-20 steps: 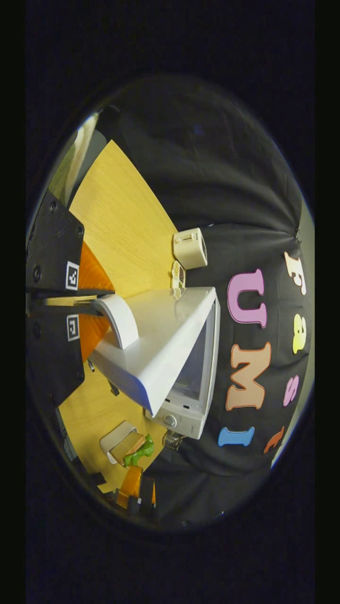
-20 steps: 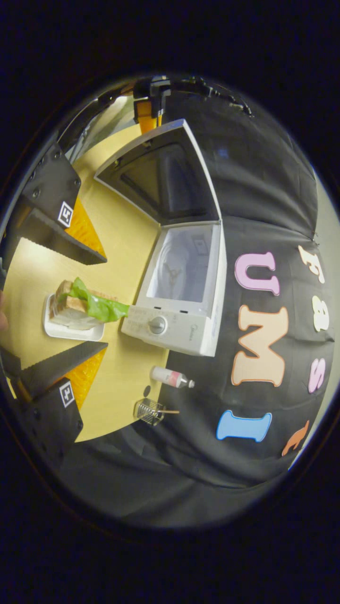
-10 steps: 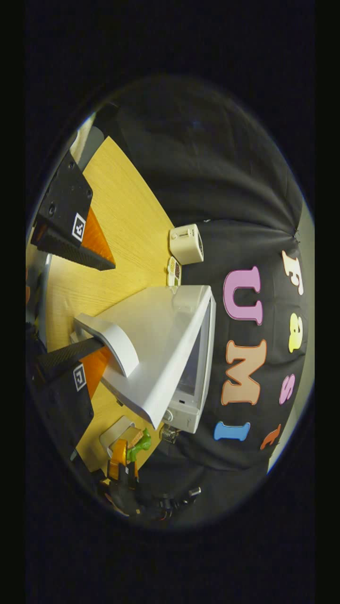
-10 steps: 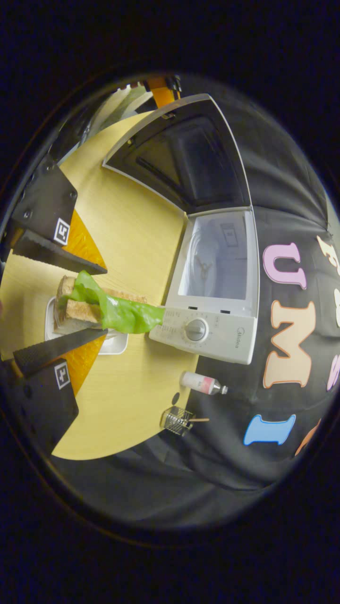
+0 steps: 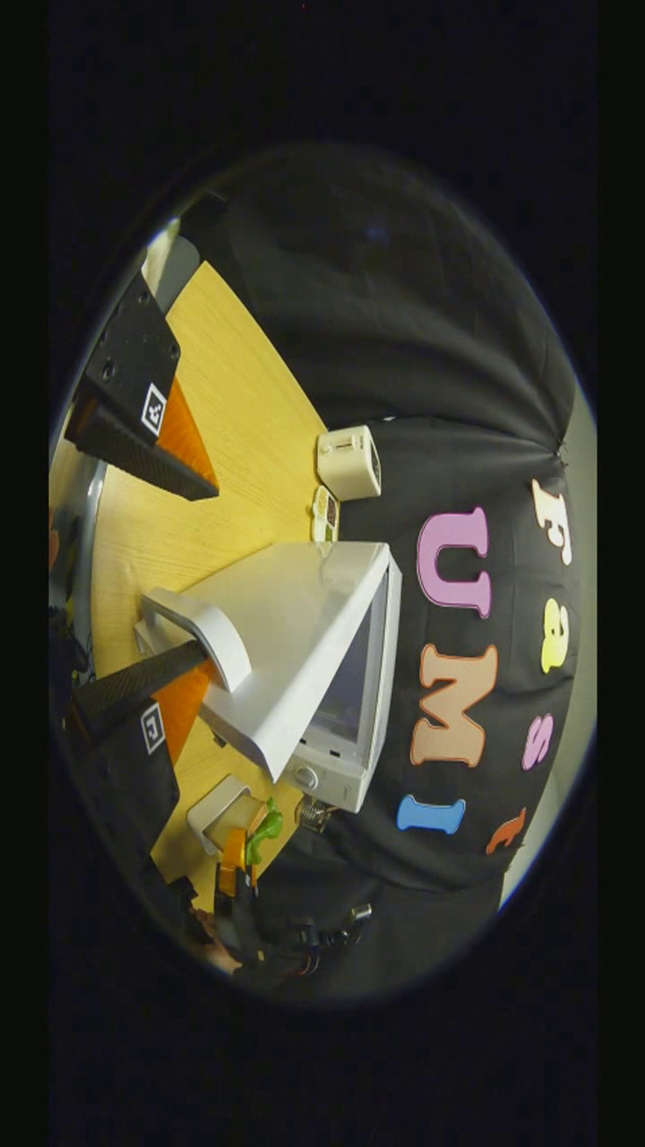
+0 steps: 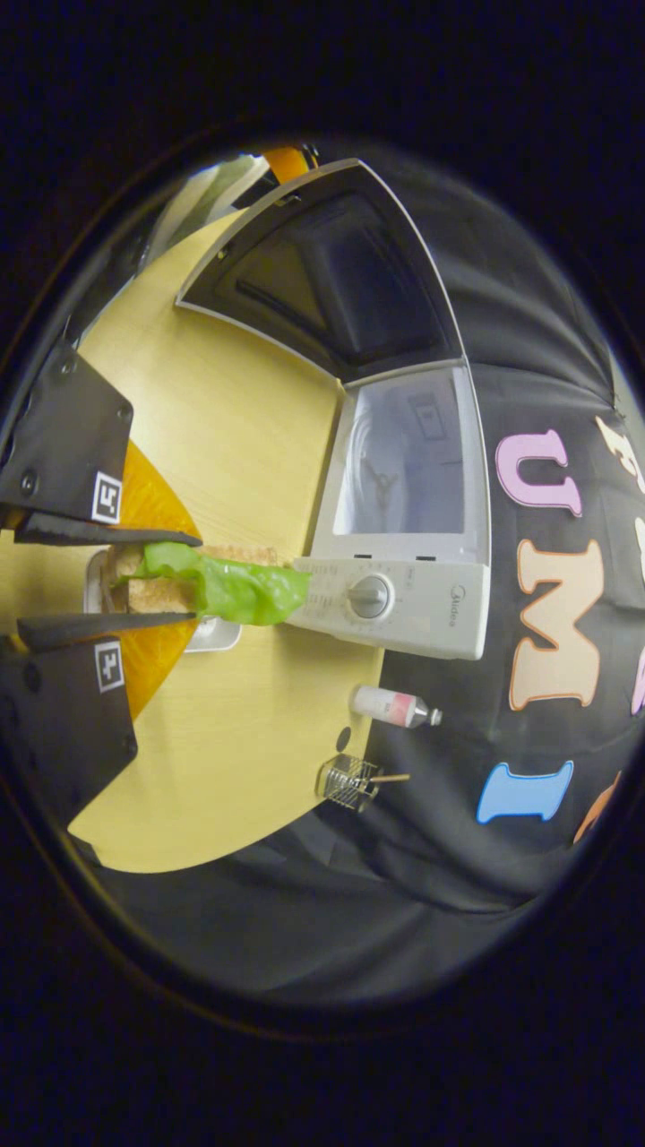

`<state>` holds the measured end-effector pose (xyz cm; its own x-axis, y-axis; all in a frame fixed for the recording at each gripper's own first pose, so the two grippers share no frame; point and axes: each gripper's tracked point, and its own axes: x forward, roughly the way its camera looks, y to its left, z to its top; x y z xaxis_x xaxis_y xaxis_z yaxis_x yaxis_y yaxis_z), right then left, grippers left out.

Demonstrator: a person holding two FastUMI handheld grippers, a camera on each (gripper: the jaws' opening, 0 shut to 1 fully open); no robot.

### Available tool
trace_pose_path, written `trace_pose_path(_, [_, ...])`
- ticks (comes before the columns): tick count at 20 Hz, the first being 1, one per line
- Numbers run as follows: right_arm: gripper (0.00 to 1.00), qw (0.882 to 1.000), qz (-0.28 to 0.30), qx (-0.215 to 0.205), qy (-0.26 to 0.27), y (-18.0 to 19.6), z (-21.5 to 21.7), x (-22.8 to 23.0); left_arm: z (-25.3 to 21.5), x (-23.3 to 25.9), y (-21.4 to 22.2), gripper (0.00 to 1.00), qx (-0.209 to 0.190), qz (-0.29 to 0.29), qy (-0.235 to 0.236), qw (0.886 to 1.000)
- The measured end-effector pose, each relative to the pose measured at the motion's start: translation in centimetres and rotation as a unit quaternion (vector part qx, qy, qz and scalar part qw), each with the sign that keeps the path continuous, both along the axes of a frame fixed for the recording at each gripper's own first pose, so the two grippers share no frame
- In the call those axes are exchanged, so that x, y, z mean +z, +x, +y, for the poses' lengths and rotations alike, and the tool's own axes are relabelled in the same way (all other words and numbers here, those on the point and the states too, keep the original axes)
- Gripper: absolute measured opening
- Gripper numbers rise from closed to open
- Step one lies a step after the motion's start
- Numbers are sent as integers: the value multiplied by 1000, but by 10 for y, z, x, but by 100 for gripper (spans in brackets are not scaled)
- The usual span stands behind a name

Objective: Open the microwave oven with the left hand, put the food in, and close the microwave oven.

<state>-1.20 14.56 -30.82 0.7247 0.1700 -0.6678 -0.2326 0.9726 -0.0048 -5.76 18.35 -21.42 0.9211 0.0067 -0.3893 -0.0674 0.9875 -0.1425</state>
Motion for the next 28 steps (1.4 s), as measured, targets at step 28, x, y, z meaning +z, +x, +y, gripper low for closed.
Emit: trace_pose_path(28, [33,965,51,-35,256,100,192,56,26,84,4,92,2,-67,-1,998])
